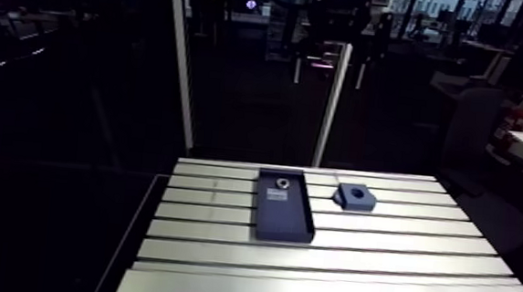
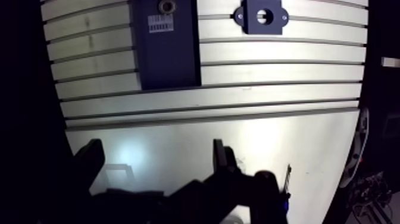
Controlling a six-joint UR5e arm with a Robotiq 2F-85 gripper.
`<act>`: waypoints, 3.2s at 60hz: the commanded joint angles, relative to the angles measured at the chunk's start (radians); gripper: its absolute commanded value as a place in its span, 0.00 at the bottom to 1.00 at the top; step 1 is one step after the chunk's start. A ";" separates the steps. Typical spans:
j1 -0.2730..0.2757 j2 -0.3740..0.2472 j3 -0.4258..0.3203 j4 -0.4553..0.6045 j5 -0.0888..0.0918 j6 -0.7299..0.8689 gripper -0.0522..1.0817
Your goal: Pick up the bearing and press it into the housing until flush.
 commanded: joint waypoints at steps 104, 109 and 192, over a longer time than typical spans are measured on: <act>0.031 0.233 0.014 -0.269 0.010 -0.044 0.05; 0.028 0.249 0.017 -0.285 0.018 -0.058 0.05; 0.029 0.440 0.014 -0.432 0.021 -0.066 0.29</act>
